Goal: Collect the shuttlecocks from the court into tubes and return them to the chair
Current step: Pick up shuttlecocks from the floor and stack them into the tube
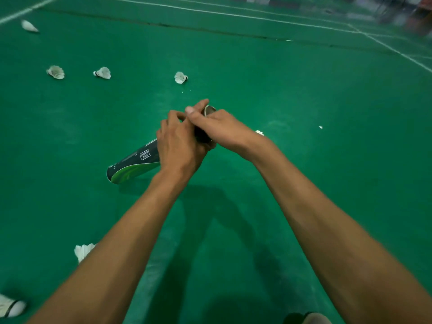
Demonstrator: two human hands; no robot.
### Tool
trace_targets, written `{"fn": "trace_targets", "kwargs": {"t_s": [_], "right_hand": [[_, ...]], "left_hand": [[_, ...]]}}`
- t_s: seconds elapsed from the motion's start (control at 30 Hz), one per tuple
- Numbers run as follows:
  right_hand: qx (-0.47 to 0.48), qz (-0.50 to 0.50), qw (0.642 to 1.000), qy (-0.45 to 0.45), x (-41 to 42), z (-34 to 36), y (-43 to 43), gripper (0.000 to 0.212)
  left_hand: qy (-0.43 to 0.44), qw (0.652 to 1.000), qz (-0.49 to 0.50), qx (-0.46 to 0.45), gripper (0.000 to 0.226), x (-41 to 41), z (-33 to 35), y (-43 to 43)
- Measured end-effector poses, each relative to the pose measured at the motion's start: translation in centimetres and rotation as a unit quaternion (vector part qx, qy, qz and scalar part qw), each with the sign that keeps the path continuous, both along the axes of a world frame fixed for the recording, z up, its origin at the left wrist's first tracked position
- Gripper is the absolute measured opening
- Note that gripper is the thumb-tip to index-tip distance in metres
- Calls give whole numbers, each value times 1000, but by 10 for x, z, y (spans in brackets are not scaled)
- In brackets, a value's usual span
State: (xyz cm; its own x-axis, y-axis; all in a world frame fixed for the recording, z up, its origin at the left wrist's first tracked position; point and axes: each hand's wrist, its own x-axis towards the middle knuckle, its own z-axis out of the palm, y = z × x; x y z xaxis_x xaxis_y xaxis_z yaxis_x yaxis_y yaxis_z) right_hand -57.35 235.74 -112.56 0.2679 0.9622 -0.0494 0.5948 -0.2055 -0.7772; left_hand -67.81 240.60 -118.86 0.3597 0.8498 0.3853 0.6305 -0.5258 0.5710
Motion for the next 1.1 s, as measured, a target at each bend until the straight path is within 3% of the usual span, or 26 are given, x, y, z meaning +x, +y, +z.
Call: {"fn": "trace_targets", "kwargs": {"t_s": [0.1, 0.17, 0.27, 0.37, 0.43, 0.5, 0.57, 0.63, 0.67, 0.73, 0.9, 1.0, 1.1], "right_hand": [[-13, 30, 996, 79, 5, -19, 23, 55], [-21, 12, 996, 82, 16, -27, 33, 57], [60, -142, 987, 37, 43, -34, 43, 66], [147, -283, 944, 80, 83, -55, 53, 57], [205, -323, 907, 179, 109, -73, 54, 51], [244, -367, 846, 299, 136, -90, 53, 48], [239, -438, 788, 360, 165, -106, 52, 40], [185, -491, 767, 370, 195, -129, 56, 27], [143, -496, 778, 358, 209, -143, 58, 20], [50, -458, 835, 301, 230, -173, 59, 16], [-49, -338, 931, 125, 272, -204, 46, 35], [-119, -272, 951, 85, 304, -225, 53, 35], [-137, -239, 954, 114, 314, -243, 66, 35]], "left_hand": [[7, 1000, 11, -12, 84, 4, -5, 8], [28, 999, 14, -16, 87, 10, -10, 12], [64, 998, 20, -23, 91, 35, -13, 19], [88, 996, 16, -29, 94, 77, -15, 22], [104, 994, 9, -31, 94, 107, -20, 24], [135, 991, 0, -21, 93, 133, -29, 25], [174, 985, -7, -4, 92, 154, -39, 27], [199, 980, -3, -4, 92, 169, -47, 32], [207, 978, -1, -11, 92, 175, -51, 35], [224, 974, 0, -25, 93, 187, -56, 38], [272, 961, -17, -37, 95, 216, -69, 36], [285, 958, -18, -26, 95, 230, -75, 37], [285, 958, -14, -25, 95, 240, -78, 38]]}}
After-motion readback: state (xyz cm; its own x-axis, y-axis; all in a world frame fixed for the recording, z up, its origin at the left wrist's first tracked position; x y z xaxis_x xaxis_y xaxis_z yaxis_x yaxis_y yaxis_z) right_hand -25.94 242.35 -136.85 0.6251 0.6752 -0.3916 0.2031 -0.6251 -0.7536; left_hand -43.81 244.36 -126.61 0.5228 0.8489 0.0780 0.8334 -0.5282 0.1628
